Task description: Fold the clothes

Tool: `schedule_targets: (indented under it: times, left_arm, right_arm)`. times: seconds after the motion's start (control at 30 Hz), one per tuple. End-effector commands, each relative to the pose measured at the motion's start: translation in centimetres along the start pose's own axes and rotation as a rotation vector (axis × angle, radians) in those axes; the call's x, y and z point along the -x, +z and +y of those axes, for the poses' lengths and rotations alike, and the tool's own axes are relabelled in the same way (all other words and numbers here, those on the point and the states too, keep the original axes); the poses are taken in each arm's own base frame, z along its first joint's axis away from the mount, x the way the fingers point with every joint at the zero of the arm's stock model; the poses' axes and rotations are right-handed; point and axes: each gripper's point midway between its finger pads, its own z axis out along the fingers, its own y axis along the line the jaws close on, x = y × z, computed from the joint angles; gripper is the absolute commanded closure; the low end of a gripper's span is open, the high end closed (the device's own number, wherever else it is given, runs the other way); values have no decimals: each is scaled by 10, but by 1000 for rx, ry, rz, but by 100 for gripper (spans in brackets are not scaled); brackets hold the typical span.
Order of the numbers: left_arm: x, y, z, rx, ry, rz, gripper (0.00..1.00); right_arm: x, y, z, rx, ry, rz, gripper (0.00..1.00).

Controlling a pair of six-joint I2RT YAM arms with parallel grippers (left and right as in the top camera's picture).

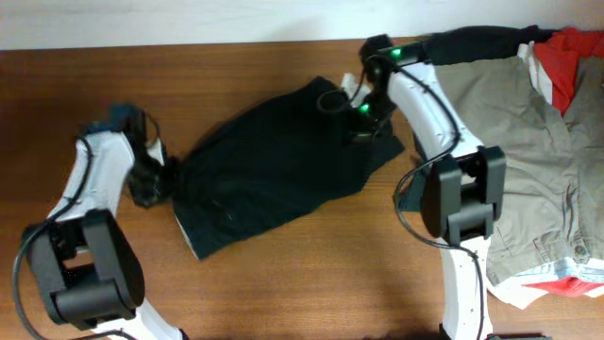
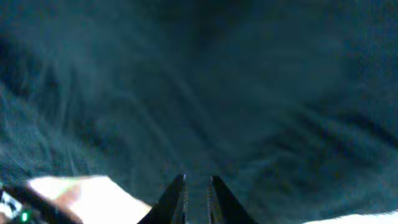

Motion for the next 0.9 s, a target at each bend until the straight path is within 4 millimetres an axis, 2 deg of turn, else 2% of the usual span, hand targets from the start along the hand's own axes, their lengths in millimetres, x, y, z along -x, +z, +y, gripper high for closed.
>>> schedule_targets:
  times: [0.0, 0.03, 0.1, 0.17, 0.27, 0.33, 0.4, 0.43, 0.47, 0.5, 0.57, 0.63, 0.67, 0.7, 0.77, 0.83, 0.87]
  left_arm:
    - [26, -80, -14, 19, 77, -126, 100]
    - [28, -100, -18, 14, 81, -151, 100]
    - [28, -122, -23, 8, 86, -175, 100]
    - [25, -133, -24, 8, 95, -181, 100]
    - [28, -149, -29, -4, 113, -217, 100]
    - [28, -164, -32, -13, 117, -244, 100]
    - [27, -172, -34, -16, 119, -258, 100]
    - [25, -172, -33, -14, 118, -250, 100]
    - [24, -171, -33, -12, 117, -244, 100]
    - [24, -171, -32, -11, 117, -243, 100]
    - [24, -171, -33, -12, 117, -245, 100]
    - [24, -171, -33, -12, 117, -245, 100]
    - [24, -171, -33, -12, 117, -245, 100]
    - [25, -171, -34, -13, 120, -249, 100]
    - [26, -170, -47, -19, 154, -265, 100]
    - [27, -169, -63, -26, 200, -283, 100]
    - [26, -166, -81, -34, 246, -295, 100]
  right_arm:
    - [-10, 29, 62, 51, -173, 49, 84]
    - [-13, 43, 79, 60, -213, 64, 84]
    - [-17, 68, 118, 102, -302, 72, 84]
    - [-21, 103, 163, 118, -394, 63, 84]
    - [-38, 149, 210, 135, -482, 74, 84]
    - [-47, 176, 237, 148, -558, 63, 83]
    - [-40, 182, 242, 107, -596, 11, 80]
    - [-31, 178, 237, 68, -595, -14, 75]
    - [-22, 163, 224, 15, -571, -29, 72]
    - [-12, 140, 211, -21, -537, -43, 70]
    - [12, 71, 177, -88, -443, -101, 68]
    - [24, 17, 118, -186, -316, -120, 66]
    - [22, -4, 62, -278, -207, -88, 65]
    - [12, -12, 12, -301, -129, -14, 65]
    - [-10, -8, -43, -278, 13, 76, 66]
    - [-31, 10, -58, -206, 49, 153, 66]
    - [-47, 31, -60, -162, 60, 210, 66]
